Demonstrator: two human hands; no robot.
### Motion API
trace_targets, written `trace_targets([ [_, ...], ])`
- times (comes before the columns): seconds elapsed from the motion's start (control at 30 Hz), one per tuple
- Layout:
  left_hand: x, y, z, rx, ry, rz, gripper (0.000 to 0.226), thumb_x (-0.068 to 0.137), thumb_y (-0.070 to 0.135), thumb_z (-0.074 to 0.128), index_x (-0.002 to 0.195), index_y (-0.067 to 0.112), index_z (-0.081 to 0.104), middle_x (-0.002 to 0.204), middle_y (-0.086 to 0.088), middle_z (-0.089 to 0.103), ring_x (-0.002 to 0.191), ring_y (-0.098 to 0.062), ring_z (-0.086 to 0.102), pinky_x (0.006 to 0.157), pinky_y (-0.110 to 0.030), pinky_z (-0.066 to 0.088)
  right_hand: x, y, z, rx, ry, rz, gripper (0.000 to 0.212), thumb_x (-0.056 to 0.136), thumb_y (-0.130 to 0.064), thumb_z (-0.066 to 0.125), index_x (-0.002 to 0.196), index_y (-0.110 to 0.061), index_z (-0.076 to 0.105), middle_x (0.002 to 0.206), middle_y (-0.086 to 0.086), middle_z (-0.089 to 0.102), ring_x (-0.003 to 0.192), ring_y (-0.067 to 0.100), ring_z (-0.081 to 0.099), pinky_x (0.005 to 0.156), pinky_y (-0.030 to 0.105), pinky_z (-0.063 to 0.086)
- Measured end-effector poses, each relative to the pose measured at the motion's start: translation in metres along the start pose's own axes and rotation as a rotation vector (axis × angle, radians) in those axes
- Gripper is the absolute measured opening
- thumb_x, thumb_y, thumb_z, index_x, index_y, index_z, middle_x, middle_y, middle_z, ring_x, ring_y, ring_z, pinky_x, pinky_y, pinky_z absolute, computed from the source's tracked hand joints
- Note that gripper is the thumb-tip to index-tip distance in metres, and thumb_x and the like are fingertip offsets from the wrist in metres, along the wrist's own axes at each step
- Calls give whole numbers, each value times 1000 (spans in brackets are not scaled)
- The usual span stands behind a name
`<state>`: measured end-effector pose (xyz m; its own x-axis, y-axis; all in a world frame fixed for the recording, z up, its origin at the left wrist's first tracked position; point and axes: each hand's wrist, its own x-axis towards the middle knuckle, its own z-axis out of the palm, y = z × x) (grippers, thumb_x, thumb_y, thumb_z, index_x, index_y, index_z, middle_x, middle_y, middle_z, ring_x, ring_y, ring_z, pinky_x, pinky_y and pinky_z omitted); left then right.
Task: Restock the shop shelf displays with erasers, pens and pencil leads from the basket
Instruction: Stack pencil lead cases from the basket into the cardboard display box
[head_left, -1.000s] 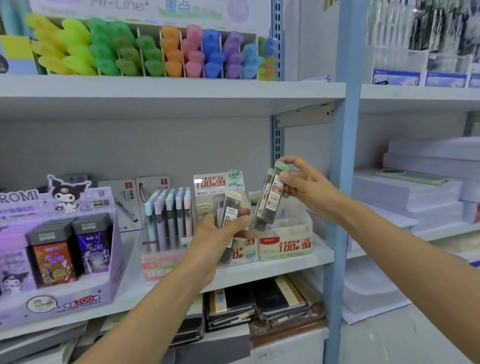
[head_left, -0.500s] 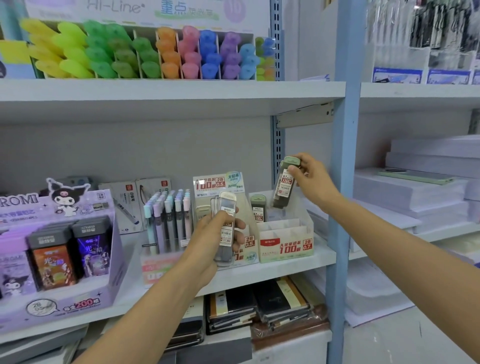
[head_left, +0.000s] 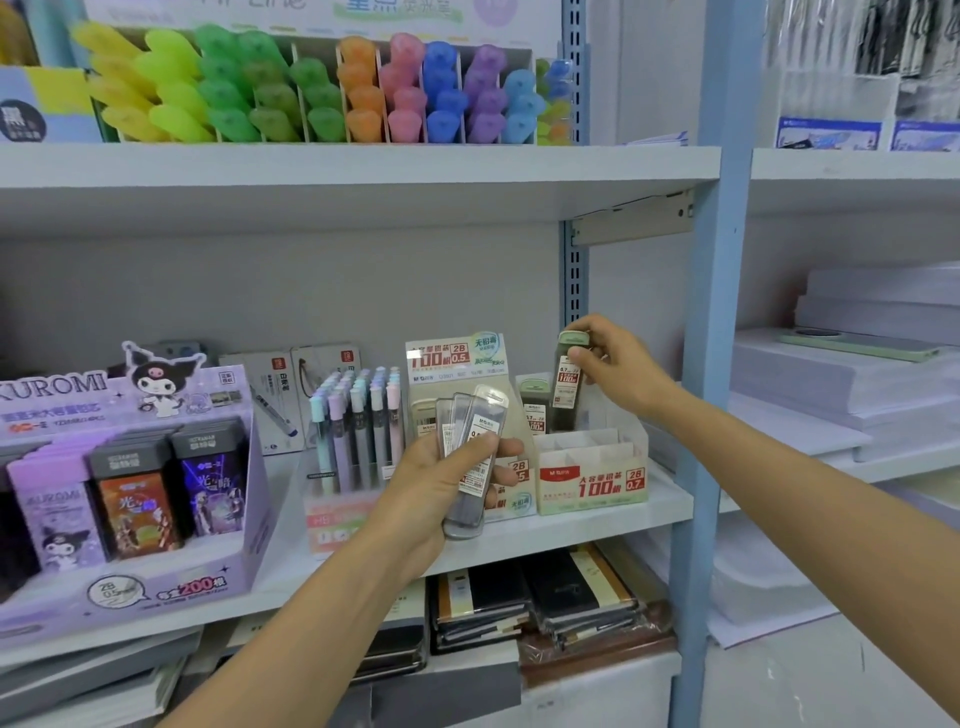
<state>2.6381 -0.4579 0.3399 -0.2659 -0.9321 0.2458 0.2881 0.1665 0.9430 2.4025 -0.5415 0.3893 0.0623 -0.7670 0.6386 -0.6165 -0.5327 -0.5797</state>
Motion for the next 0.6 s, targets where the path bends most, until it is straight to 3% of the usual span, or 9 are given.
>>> trace_targets([
  [0.1,-2,0,2,-10,0,-19,16,88,7,65,104,8,64,94,-14,76,64,-14,68,49,-21,52,-2,2,3,-18,-85,9,11,99,-11,49,108,-16,52,93,-1,59,78,6,56,63,19,45],
  [0.3,-13,3,0,-31,-4,-21,19,85,-4,65,102,5,63,94,-15,75,60,-15,65,46,-21,49,-2,1,2,-100,-34,-2,12,98,-11,51,109,-15,55,96,2,59,78,4,53,64,16,39],
  [0.43,-19,3,-2,-13,17,-43,20,84,-6,66,103,-1,63,80,-10,74,55,-14,63,45,-21,49,-6,-1,10,-355,-135,9,23,94,-8,58,114,-15,64,112,4,50,91,14,48,83,22,40],
  [0.53,-23,3,-3,11,25,-51,20,81,-4,69,100,-1,64,78,-11,72,56,-15,63,46,-22,50,-11,-14,14,-361,-60,42,30,94,-8,57,123,-17,60,118,4,46,86,13,49,89,25,44],
  [0.6,-24,3,-3,20,41,-44,20,80,-3,71,98,1,64,82,-12,73,60,-16,64,47,-23,51,-17,-28,11,-249,47,17,30,96,-17,55,126,-18,58,117,1,50,81,13,53,84,23,47],
])
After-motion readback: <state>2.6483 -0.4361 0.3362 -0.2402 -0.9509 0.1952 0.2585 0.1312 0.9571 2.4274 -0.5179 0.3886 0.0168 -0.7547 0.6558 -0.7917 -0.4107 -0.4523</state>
